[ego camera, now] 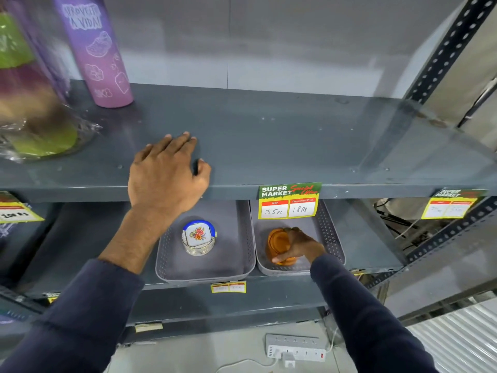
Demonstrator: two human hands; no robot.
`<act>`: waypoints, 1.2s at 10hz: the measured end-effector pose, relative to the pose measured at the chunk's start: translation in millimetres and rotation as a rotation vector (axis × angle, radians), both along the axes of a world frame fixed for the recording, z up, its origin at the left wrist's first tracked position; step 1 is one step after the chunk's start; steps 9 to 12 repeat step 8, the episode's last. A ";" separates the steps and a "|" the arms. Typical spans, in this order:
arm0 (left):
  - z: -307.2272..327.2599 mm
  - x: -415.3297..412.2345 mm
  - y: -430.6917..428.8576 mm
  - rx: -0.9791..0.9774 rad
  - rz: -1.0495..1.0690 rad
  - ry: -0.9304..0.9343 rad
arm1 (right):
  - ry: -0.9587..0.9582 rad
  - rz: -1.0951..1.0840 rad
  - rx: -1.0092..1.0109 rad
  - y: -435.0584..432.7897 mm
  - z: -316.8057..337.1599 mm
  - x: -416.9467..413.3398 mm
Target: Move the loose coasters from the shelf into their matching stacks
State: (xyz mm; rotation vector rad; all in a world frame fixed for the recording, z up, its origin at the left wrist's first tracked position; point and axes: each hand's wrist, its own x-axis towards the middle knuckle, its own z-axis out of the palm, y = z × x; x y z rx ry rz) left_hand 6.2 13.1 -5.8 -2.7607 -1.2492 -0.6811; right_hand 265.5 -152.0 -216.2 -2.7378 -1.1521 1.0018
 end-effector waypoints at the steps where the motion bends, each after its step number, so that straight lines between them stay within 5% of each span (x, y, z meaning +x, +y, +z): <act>1: 0.2 0.3 1.1 -0.007 0.003 0.007 | -0.045 0.004 -0.011 0.7 -1.9 0.8; 12: -0.5 -1.8 2.1 -0.018 -0.008 -0.046 | -0.156 -0.063 0.097 -1.7 4.3 -27.8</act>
